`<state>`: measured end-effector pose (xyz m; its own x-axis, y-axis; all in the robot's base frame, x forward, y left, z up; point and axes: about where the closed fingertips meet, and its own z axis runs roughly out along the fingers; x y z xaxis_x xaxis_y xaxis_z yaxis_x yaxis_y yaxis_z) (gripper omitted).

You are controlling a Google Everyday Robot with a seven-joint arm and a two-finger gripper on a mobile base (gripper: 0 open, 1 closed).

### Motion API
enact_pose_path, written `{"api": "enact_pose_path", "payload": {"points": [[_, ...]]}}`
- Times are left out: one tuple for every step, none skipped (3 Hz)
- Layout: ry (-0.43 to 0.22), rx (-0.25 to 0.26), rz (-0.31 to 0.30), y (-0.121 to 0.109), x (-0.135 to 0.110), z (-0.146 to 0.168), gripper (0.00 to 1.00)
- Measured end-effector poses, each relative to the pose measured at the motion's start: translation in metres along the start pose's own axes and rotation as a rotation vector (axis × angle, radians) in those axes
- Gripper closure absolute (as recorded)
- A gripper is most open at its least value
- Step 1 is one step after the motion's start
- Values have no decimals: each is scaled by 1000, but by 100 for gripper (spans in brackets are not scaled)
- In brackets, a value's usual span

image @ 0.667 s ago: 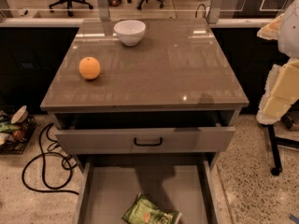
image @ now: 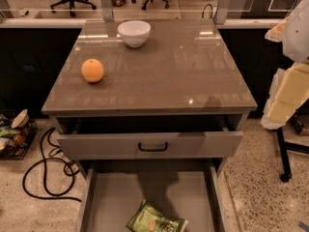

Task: Pick green jalapeno chip bag from middle drawer and place on counter

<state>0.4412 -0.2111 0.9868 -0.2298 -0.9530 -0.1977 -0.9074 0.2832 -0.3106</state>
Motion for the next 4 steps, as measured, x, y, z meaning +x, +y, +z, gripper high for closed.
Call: {"api": "enact_pose_path", "payload": {"points": [[56, 37, 75, 7, 12, 26, 0], [61, 53, 147, 33, 35, 68, 0], [52, 60, 199, 59, 56, 116, 0], [44, 7, 276, 105, 89, 169, 0]]}}
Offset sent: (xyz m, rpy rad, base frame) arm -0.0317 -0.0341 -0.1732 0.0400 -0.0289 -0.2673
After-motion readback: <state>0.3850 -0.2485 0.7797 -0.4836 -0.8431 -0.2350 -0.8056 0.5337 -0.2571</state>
